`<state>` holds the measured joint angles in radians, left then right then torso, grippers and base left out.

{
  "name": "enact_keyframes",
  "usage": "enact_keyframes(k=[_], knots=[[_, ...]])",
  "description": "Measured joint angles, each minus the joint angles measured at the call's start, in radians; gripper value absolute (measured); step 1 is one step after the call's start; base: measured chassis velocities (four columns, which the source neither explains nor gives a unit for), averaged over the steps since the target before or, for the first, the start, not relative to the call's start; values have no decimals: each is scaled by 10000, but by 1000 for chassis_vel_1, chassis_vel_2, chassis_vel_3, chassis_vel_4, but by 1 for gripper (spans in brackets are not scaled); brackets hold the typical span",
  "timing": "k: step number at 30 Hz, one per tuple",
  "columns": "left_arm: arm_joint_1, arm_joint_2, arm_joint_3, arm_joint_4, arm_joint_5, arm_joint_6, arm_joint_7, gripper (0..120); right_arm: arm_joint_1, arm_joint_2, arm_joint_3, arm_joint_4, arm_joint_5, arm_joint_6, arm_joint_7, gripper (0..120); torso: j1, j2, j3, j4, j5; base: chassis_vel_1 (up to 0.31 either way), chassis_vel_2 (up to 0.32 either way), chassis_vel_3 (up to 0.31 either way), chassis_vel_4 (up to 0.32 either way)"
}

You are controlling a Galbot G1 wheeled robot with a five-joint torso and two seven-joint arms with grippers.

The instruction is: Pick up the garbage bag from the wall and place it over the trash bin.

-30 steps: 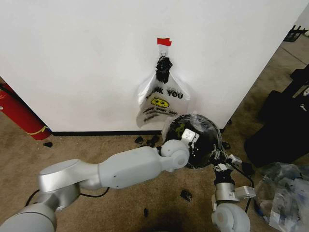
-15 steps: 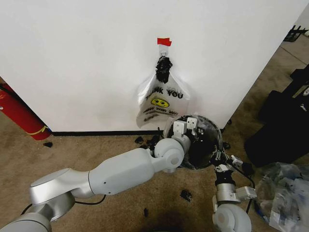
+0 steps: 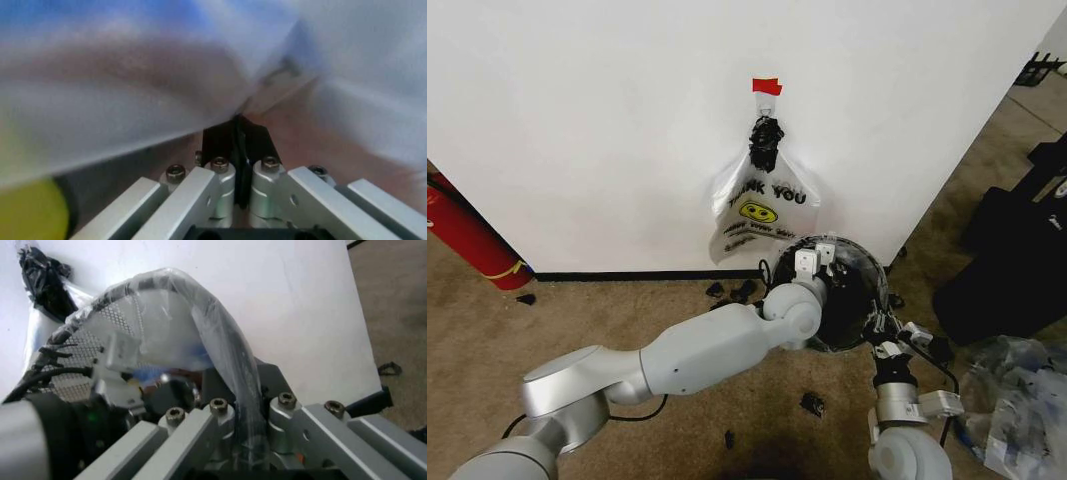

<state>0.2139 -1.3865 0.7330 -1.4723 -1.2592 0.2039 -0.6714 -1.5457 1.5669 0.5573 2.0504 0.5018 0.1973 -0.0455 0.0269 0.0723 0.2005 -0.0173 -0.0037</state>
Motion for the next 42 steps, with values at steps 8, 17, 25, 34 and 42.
enact_keyframes(k=[8, 17, 25, 34, 42], knots=[[-60, 82, 149, 199, 256, 367, -216, 0, -21, -2, -5, 85, -35, 15, -30, 0, 0, 0, 0, 1, -2, 0, 0, 0, 0], [-50, 1178, 267, -1635, 49, 774, 107, 0, 168, -12, -9, -132, 428, -76, 199, 0, 0, 0, 0, 3, -3, 0, 0, 0, 0], [344, 2540, -93, -4061, -584, 844, 802, 0, 395, -96, -175, -197, 1793, -806, 1117, 0, 0, 0, -1, 0, -3, 0, 0, 0, 0], [1816, 3819, -1742, -5447, -286, 518, 1364, 0, 384, -327, -224, -15, 2995, -1562, 1902, 0, 0, 1, -1, 0, -5, 0, 0, 0, 0], [4246, 4976, -4072, -6168, 1781, -189, 2322, 0, 273, -953, -262, 162, 3775, -2930, 2907, 0, 0, 1, 0, -1, -3, 0, 0, 0, 0]])
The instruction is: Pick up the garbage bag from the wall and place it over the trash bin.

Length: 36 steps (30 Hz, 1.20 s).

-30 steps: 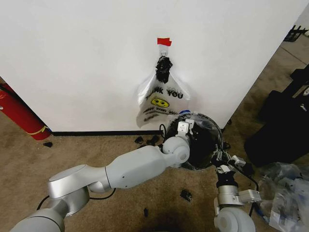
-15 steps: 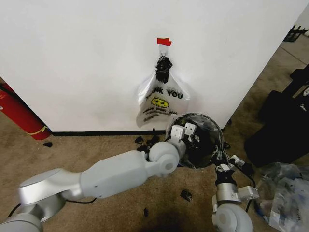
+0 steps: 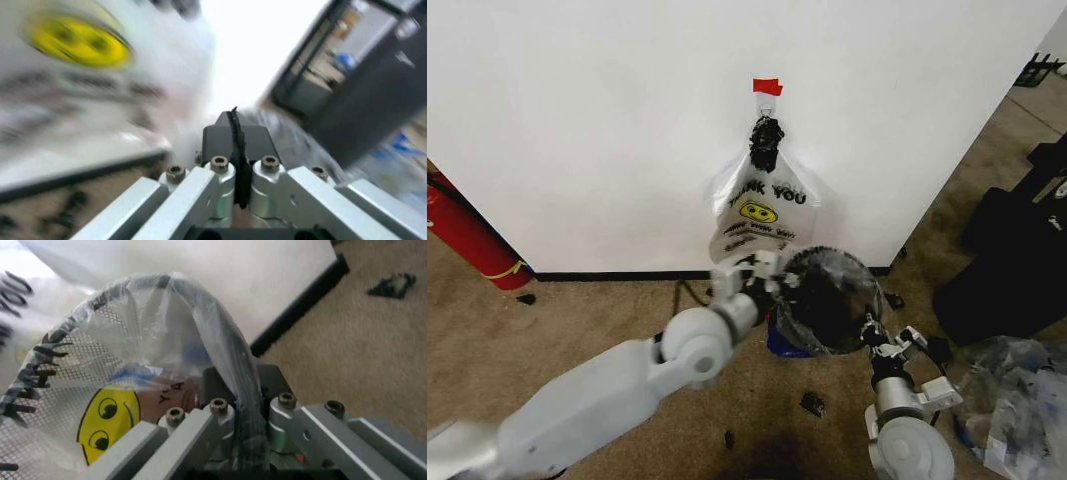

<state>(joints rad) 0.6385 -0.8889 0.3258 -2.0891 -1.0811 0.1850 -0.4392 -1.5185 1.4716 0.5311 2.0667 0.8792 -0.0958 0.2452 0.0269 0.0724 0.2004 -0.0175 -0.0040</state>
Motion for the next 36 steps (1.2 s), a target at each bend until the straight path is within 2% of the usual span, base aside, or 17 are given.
enact_keyframes(k=[3, 5, 7, 8, 11, 13, 15, 18, 19, 21, 22, 23, 25, 28, 29, 32, 36], knots=[[1024, 182, -927, -268, 1057, -441, 287, 0, -12, -450, -64, 114, 240, -415, 169, 0, 0, 0, 0, 0, -2, 0, 0, 0, 0], [2497, 183, -2250, -158, 2159, -1144, 733, 0, 78, -984, -139, 143, 511, -837, 366, 0, -1, 1, -1, 4, 0, 0, 0, 0, 0], [3212, 122, -2870, 60, 2568, -1507, 861, 0, 183, -1285, -159, 138, 662, -1080, 467, 0, 0, 1, 0, 4, -3, 0, 0, 0, 0], [3212, 122, -2870, 60, 2568, -1507, 861, 0, 183, -1285, -159, 138, 662, -1080, 467, 0, 0, 1, 0, 4, -3, 0, 0, 0, 0], [4419, -38, -3854, 330, 3137, -2012, 1007, 0, 382, -1756, -206, 53, 953, -1507, 617, 0, 0, 1, 0, 1, -2, 0, 0, 0, 0], [5675, -250, -4947, 376, 3598, -2443, 1167, 6, 598, -2178, -335, -135, 1140, -1651, 569, 0, -1, 2, 0, 4, -3, 0, 0, 0, 0], [5958, -306, -5226, 374, 3693, -2535, 1197, 10, 681, -2287, -381, -200, 1182, -1679, 523, 0, -1, 1, 0, 4, -2, 0, 0, 0, 0], [6748, -618, -6209, 296, 3958, -2809, 1335, 19, 922, -2486, -520, -385, 1343, -1775, 458, 0, -1, 1, 0, 3, -4, 0, 0, 0, 0], [7428, -1145, -7100, 181, 4138, -2990, 1522, 27, 1212, -2575, -710, -589, 1377, -1825, 468, 0, -1, 2, -1, 2, 2, 0, 0, 0, 0], [8269, -1766, -8112, 32, 4109, -3178, 1749, 34, 1539, -2589, -1035, -845, 1352, -1830, 528, 0, 0, 1, 0, 2, -5, 0, 0, 0, 0], [8663, -1981, -8589, -50, 4033, -3286, 1877, 39, 1689, -2580, -1225, -950, 1327, -1833, 533, 0, -1, 2, -1, 3, 1, 0, 0, 0, 0], [8663, -1981, -8589, -50, 4033, -3286, 1877, 39, 1689, -2580, -1225, -950, 1327, -1833, 533, 0, -1, 2, -1, 3, 1, 0, 0, 0, 0], [9444, -2184, -9546, -122, 4055, -3681, 2321, 50, 1951, -2534, -1567, -1082, 1302, -1833, 529, 0, -1, 1, 0, 6, -3, 0, 0, 0, 0], [9923, -2177, -10095, -165, 4344, -4171, 2777, 59, 2213, -2457, -1866, -1175, 1299, -1841, 566, 0, -1, 2, 0, 3, 1, 0, 0, 0, 0], [9923, -2177, -10095, -165, 4344, -4171, 2777, 59, 2213, -2457, -1866, -1175, 1299, -1841, 566, 0, -1, 2, 0, 3, 1, 0, 0, 0, 0], [10119, -2268, -10265, -173, 4745, -4619, 3037, 72, 2422, -2333, -2173, -1309, 1180, -1892, 633, 0, 0, 1, -1, 1, 1, 0, 0, 0, 0], [10062, -2514, -10153, -160, 4908, -4731, 3052, 89, 2568, -2154, -2383, -1500, 1020, -2038, 757, 0, 0, 1, 0, 1, -1, 0, 0, 0, 0]])
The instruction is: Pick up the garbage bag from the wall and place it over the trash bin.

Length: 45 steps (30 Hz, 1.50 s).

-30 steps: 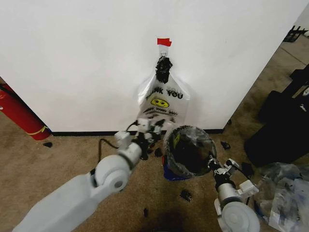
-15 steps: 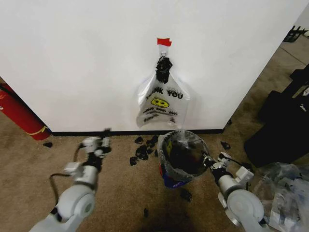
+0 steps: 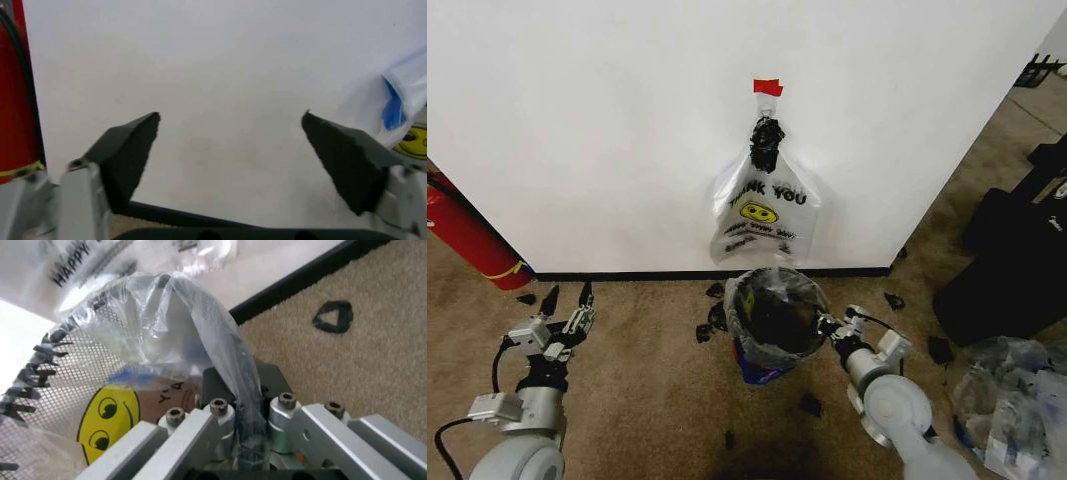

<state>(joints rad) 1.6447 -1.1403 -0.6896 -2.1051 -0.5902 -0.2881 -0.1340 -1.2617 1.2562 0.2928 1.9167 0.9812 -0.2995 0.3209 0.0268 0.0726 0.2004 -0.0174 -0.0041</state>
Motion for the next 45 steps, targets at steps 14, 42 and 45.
enact_keyframes(k=[14, 42, 45], knots=[[-261, -56, 109, 199, -143, 9, -227, 100, -1, 413, -180, -130, -648, -133, -100, 34, 0, -1, 0, 3, 1, 0, 0, 0, 0], [-190, -338, 273, 37, -62, 163, -279, 100, -638, 311, 440, -120, -336, 477, -1535, 100, 0, -1, 0, 2, 2, 0, 0, 0, 0], [-149, -349, 305, -17, -20, 163, -264, 100, -714, 358, 577, -200, -215, 429, -2054, 100, 0, -1, 0, 1, 2, 0, 0, 0, 0]])
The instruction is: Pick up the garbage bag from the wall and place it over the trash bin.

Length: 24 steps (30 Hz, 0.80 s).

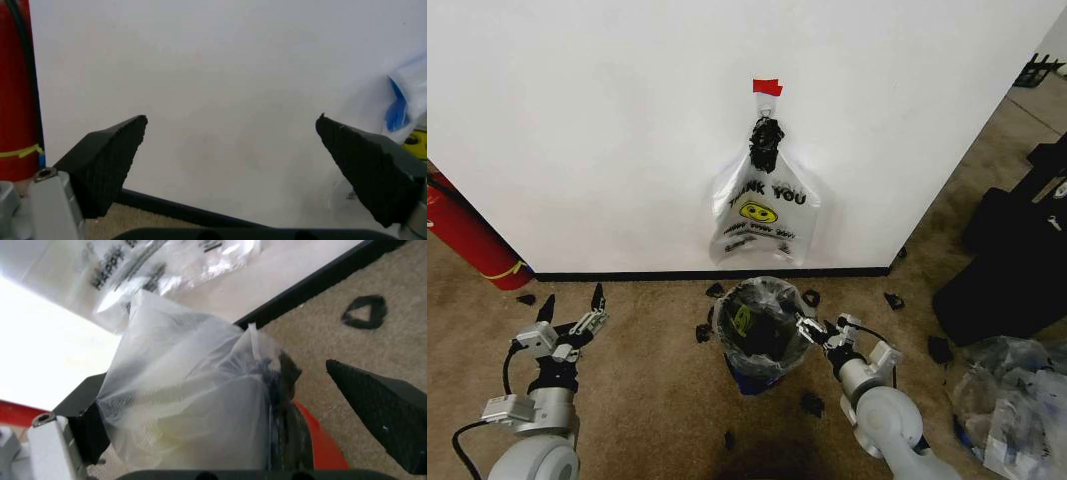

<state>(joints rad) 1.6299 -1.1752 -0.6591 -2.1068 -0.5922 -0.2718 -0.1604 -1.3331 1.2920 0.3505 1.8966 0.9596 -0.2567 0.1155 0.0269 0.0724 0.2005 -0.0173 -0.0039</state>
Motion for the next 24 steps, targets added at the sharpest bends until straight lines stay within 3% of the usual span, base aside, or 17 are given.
enact_keyframes(k=[7, 13, 19, 21, 24], knots=[[93, 23, 200, -93, 190, 0, 86, 100, -13, -70, 178, -320, -8, 204, -786, 100, 0, 0, 0, 1, 1, 0, 0, 0, 0], [265, 311, 1382, -227, 948, -33, 178, 100, 43, -180, 299, -662, 4, 671, -1049, 100, 0, 0, 0, 1, 2, 0, 0, 0, 0], [-826, 1202, 4680, -453, 2727, 993, -422, 100, 12, -143, 381, -560, -37, 728, -731, 100, 0, 0, 0, 3, 0, 0, 0, 0, 0], [-1039, 1319, 4970, -467, 2754, 1146, -504, 100, -19, -140, 399, -527, -44, 729, -724, 100, 0, 0, 0, -2, 0, 0, 0, 0, 0], [-2496, 2154, 6689, -362, 2267, 2137, -1044, 100, -172, -115, 486, -315, -44, 720, -674, 100, 1, 0, 0, -4, 0, 0, 0, 0, 0]])
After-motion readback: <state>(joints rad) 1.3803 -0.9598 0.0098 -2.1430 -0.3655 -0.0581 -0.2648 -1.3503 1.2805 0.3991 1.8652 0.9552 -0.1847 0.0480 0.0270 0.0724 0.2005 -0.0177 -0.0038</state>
